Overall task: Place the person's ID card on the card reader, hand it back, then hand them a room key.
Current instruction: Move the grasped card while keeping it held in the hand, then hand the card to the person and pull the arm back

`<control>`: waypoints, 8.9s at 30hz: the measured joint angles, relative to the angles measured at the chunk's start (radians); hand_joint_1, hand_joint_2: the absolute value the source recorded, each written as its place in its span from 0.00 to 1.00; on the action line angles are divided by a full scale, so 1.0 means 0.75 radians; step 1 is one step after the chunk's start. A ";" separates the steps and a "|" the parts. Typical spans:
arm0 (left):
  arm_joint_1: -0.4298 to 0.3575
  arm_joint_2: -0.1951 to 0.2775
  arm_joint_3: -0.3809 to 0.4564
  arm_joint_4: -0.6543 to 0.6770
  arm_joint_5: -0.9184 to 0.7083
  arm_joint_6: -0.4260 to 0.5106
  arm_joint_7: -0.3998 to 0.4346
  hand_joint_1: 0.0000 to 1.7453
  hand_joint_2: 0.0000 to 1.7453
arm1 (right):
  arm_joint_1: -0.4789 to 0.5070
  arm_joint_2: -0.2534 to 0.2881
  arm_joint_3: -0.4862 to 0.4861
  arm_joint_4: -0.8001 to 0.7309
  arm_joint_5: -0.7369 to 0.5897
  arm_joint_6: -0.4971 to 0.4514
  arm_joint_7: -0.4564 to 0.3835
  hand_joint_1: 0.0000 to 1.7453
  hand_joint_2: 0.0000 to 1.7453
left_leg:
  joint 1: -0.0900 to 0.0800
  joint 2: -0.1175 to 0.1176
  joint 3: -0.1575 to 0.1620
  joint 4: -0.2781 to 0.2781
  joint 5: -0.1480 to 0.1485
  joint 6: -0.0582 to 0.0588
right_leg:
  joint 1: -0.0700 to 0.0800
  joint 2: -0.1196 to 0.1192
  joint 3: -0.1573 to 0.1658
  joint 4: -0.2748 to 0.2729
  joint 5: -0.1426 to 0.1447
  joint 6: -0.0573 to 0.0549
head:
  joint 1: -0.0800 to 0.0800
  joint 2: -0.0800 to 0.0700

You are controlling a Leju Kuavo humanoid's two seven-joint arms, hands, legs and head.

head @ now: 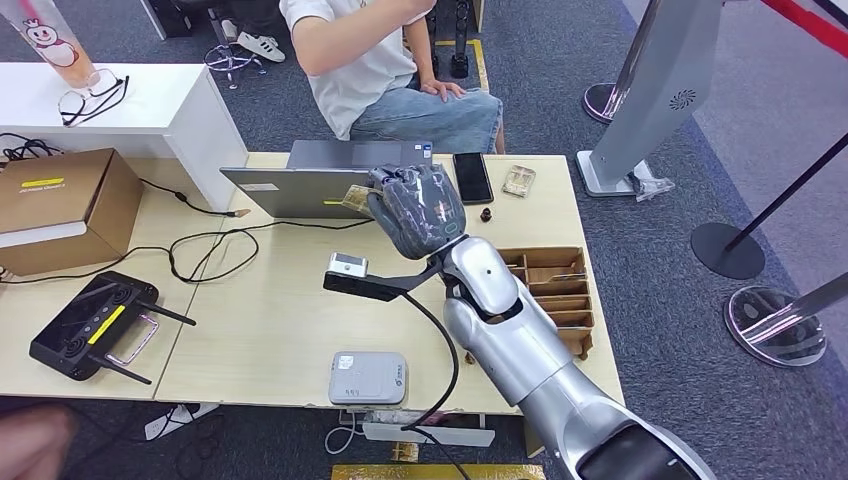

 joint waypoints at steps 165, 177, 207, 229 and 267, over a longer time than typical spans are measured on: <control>-0.027 -0.014 -0.056 0.000 -0.048 -0.016 0.088 0.00 0.00 | 0.023 -0.001 0.299 0.606 -1.027 0.848 0.162 1.00 1.00 | 0.000 0.000 0.000 0.000 0.000 0.000 | 0.000 0.001 -0.001 0.000 0.000 0.000 | 0.000 0.000; -0.027 -0.014 -0.056 0.000 -0.049 -0.017 0.089 0.00 0.00 | 0.023 0.003 0.302 0.611 -1.032 0.841 0.159 1.00 1.00 | 0.000 0.000 0.000 0.000 0.000 0.000 | 0.000 0.001 -0.001 0.000 0.000 0.000 | 0.000 0.000; -0.026 -0.009 -0.056 0.000 -0.020 -0.016 0.062 0.00 0.00 | 0.017 -0.082 0.197 0.242 -1.193 0.958 0.041 1.00 1.00 | 0.000 0.001 0.000 0.000 0.000 0.000 | 0.000 0.001 -0.001 0.000 0.000 0.000 | 0.000 0.000; -0.024 -0.009 -0.056 0.000 -0.014 -0.011 0.046 0.00 0.00 | 0.071 -0.149 0.162 0.010 -1.195 0.928 0.020 1.00 1.00 | 0.000 0.001 0.000 0.000 0.000 0.000 | 0.000 0.001 -0.001 0.000 0.000 0.000 | 0.000 0.000; 0.003 -0.009 -0.050 0.000 0.036 0.020 0.011 0.00 0.00 | 0.148 -0.160 0.092 -0.352 -0.736 0.314 -0.097 1.00 1.00 | 0.000 0.001 -0.001 0.000 0.000 0.000 | 0.000 0.001 -0.001 0.000 0.000 0.000 | 0.000 0.000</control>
